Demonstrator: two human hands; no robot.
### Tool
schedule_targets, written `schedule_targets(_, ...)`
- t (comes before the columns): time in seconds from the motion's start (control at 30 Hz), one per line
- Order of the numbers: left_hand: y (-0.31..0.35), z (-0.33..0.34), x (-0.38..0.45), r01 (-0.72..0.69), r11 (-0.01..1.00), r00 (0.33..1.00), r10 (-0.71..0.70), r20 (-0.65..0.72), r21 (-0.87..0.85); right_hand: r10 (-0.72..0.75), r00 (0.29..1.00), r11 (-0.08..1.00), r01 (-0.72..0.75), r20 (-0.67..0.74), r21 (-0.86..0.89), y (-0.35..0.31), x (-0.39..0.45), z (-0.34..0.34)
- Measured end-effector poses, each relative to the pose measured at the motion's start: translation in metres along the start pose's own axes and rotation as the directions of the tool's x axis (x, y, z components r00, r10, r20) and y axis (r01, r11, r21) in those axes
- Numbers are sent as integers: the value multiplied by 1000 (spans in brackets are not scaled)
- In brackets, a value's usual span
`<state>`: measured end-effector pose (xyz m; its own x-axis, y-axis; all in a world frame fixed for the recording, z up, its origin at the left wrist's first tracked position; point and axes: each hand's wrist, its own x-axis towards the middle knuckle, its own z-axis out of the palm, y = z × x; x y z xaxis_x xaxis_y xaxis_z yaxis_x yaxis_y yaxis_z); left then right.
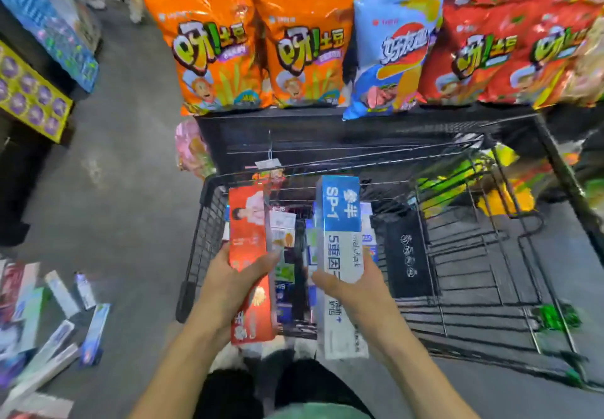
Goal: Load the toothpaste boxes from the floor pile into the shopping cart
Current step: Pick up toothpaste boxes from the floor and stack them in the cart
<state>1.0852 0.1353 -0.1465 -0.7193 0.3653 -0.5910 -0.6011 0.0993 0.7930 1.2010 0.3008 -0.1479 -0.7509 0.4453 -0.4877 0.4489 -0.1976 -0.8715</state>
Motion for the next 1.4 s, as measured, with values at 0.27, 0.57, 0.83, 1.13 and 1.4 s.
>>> schedule_targets(0.27,-39,-8,107,11,960,990,29,-140,279,86,996,977,-84,1,-196,39,85,-14)
schedule_targets(0.57,-100,-57,209,-131,684,962,263,-75,718,-7,984,673,138,181,-727,118,231,7)
schedule_targets(0.83,-136,-92,238,-108,723,914,343,-219,682,-43,959,504,264,281,-823,162,321,37)
schedule_targets(1.13,-138,-101,248,-113,646,928,340,-151,755,-205,867,242,495,455,-834,162,389,89)
schedule_targets(1.4,-153,-112,252,-109,596,947,305,-99,796,-372,829,141,494,416,-858,172,409,106)
